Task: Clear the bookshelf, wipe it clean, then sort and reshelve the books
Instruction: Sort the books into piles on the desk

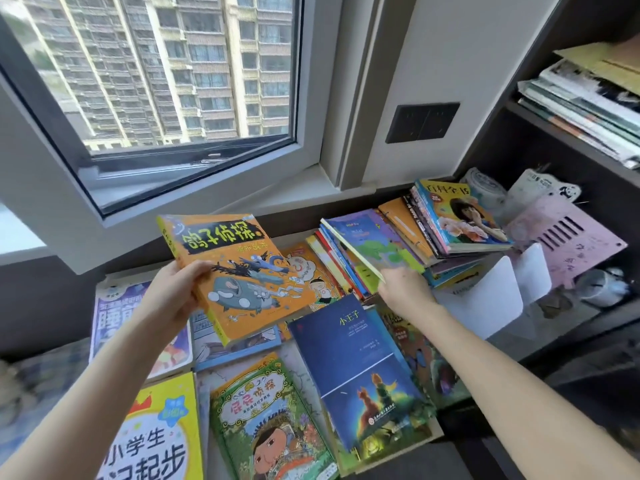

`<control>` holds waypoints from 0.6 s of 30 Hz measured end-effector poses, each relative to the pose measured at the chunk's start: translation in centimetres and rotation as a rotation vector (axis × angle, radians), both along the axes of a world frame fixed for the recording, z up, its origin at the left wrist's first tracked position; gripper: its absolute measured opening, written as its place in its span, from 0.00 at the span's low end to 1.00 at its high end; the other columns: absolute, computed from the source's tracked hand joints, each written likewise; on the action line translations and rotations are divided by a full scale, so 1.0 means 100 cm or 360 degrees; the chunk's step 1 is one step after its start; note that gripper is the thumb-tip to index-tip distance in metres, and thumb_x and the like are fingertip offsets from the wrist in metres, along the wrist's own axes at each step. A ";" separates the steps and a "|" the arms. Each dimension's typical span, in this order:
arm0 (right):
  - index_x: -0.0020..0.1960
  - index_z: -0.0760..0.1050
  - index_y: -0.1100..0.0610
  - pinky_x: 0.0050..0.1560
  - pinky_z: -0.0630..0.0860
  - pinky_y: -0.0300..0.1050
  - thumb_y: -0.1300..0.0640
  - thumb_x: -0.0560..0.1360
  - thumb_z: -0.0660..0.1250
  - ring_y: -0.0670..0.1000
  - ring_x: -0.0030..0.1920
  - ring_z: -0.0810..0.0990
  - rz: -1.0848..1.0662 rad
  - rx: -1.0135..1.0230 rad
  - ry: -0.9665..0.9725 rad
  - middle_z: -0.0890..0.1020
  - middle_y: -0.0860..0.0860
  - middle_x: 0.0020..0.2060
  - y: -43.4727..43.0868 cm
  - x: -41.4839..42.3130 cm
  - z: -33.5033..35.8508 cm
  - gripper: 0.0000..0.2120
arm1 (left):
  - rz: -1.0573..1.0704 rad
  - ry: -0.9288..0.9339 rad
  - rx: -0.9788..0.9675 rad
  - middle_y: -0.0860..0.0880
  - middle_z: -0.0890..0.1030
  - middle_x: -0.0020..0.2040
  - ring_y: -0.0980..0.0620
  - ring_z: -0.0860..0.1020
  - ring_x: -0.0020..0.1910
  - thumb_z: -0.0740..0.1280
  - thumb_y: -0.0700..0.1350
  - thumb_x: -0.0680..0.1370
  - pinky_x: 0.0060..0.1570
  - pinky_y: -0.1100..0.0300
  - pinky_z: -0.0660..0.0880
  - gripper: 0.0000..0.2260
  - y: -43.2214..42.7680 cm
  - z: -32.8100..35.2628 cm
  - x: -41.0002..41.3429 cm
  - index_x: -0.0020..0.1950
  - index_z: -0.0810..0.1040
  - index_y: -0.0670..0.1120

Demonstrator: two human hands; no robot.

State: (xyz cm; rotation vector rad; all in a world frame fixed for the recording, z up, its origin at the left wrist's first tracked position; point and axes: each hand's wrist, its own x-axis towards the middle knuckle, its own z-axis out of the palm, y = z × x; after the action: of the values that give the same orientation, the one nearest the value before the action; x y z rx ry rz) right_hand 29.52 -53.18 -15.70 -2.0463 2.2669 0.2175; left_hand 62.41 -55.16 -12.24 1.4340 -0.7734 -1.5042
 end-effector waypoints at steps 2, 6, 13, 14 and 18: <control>0.36 0.78 0.64 0.27 0.65 0.42 0.60 0.66 0.73 0.57 0.33 0.81 0.0350 -0.0077 0.0198 0.80 0.59 0.31 0.025 0.017 0.010 0.08 | -0.0009 0.0054 0.0005 0.45 0.80 0.39 0.57 0.80 0.24 0.62 0.38 0.80 0.22 0.65 0.75 0.01 0.001 0.003 0.000 0.51 0.72 0.42; 0.36 0.77 0.62 0.26 0.55 0.36 0.57 0.67 0.71 0.51 0.30 0.77 0.0626 0.0300 0.0154 0.77 0.57 0.29 0.083 0.051 0.012 0.08 | 0.0034 0.0139 -0.0009 0.52 0.79 0.24 0.59 0.76 0.20 0.61 0.37 0.80 0.18 0.68 0.71 0.03 0.002 0.010 -0.003 0.47 0.71 0.42; 0.32 0.60 0.59 0.29 0.56 0.42 0.56 0.80 0.57 0.54 0.31 0.65 0.0794 0.0837 0.0034 0.66 0.56 0.30 0.133 0.069 -0.013 0.19 | -0.0007 0.0138 -0.0004 0.46 0.79 0.36 0.58 0.77 0.21 0.61 0.37 0.80 0.20 0.67 0.72 0.03 0.003 0.012 -0.008 0.47 0.71 0.43; 0.30 0.60 0.59 0.28 0.56 0.42 0.52 0.81 0.57 0.53 0.29 0.63 0.0775 0.0837 -0.0024 0.64 0.54 0.28 0.132 0.071 -0.006 0.22 | -0.0021 0.0141 0.0000 0.45 0.78 0.39 0.58 0.78 0.22 0.61 0.37 0.80 0.20 0.67 0.73 0.03 0.004 0.012 -0.009 0.47 0.71 0.43; 0.36 0.70 0.57 0.30 0.61 0.43 0.42 0.81 0.54 0.54 0.34 0.74 0.0307 0.0323 -0.0101 0.70 0.52 0.29 0.084 0.057 -0.003 0.23 | -0.0048 0.0142 0.0017 0.45 0.78 0.41 0.57 0.79 0.23 0.62 0.38 0.80 0.22 0.66 0.75 0.03 0.003 0.006 -0.010 0.47 0.71 0.44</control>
State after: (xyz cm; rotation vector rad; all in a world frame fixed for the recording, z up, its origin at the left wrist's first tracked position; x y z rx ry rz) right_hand 35.21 -44.76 -15.96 -2.1297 1.9232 0.3727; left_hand 61.46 -54.84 -11.61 1.3586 -0.7361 -1.5864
